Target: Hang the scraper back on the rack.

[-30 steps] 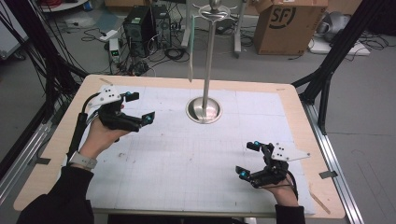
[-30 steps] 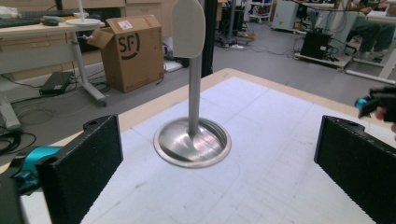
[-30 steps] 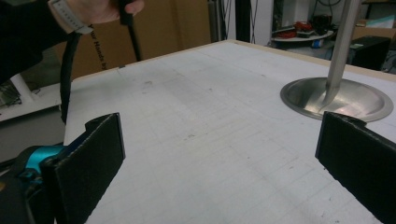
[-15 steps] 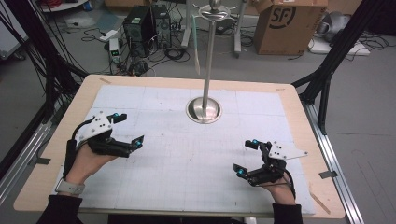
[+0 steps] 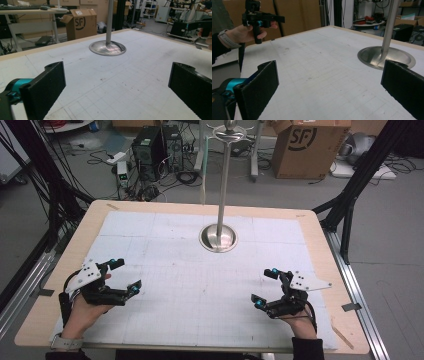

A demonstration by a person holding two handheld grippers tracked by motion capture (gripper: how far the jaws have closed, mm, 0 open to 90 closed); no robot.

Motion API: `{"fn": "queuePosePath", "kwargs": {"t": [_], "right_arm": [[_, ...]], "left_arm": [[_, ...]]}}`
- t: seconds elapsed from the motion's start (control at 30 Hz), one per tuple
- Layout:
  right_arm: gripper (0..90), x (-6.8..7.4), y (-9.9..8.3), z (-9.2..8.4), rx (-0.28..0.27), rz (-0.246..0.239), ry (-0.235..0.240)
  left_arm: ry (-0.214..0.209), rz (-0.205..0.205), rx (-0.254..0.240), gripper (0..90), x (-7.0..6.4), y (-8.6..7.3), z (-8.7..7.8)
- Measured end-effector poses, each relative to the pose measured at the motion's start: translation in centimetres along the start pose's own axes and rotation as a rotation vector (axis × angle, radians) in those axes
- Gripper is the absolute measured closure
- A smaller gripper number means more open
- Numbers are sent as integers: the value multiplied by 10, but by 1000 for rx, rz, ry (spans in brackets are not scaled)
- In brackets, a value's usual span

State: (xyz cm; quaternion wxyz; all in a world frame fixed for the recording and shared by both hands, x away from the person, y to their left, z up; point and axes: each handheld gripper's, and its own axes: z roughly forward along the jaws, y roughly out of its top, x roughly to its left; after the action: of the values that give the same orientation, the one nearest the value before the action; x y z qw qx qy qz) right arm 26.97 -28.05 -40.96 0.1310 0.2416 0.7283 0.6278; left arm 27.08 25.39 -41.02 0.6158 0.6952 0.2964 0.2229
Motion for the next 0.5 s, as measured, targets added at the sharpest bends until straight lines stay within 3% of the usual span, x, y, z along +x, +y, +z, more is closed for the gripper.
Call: {"fn": "queuePosePath", "kwargs": {"t": [0.27,0.5], "right_arm": [[2,-1,1,-1,-12,3,-8],[2,0,1,0,-16,5,-14]], "left_arm": [[16,-45,-6,17,3,-18,-14],[34,-86,-50,17,5,-29,-28]]}}
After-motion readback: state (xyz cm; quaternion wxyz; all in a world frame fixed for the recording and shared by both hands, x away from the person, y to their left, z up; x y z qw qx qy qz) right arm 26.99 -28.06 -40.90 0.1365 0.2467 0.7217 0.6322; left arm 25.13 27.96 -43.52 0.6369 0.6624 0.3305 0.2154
